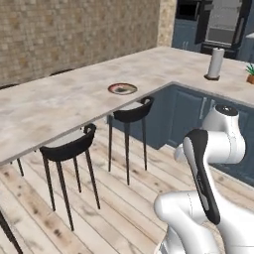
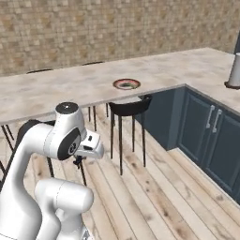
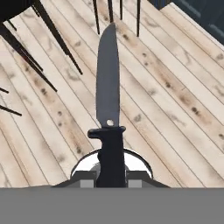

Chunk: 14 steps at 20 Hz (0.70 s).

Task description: Retrieve the butter from the fridge and place it on a plate on the dining table. Then retrieve the butter knife by the fridge and place it near the plate.

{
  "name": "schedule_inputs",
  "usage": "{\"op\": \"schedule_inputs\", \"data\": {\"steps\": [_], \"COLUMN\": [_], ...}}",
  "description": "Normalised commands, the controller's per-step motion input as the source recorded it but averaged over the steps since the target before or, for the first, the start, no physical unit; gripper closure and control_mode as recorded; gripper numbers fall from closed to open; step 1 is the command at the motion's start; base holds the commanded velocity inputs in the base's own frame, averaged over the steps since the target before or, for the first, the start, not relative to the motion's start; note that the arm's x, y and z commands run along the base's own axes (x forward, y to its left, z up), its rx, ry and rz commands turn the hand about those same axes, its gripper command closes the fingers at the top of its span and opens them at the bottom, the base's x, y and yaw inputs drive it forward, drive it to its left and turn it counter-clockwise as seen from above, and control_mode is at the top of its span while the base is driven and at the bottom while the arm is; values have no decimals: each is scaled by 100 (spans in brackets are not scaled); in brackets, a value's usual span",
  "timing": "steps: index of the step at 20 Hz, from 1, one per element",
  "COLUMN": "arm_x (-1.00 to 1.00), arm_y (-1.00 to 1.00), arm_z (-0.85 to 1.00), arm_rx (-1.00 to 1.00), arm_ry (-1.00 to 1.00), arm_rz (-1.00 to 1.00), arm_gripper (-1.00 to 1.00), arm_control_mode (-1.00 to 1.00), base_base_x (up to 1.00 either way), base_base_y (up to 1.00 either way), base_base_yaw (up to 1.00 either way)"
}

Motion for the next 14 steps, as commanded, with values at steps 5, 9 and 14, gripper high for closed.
{"op": "schedule_inputs", "data": {"steps": [5, 9, 14], "arm_x": [0, 0, 0], "arm_y": [0, 0, 0], "arm_z": [0, 0, 0], "arm_rx": [0, 0, 0], "arm_ry": [0, 0, 0], "arm_rz": [0, 0, 0], "arm_gripper": [100, 100, 100], "arm_control_mode": [100, 100, 100], "base_base_x": [74, 49, 43], "base_base_y": [-100, -100, -100], "base_base_yaw": [37, 29, 24]}}
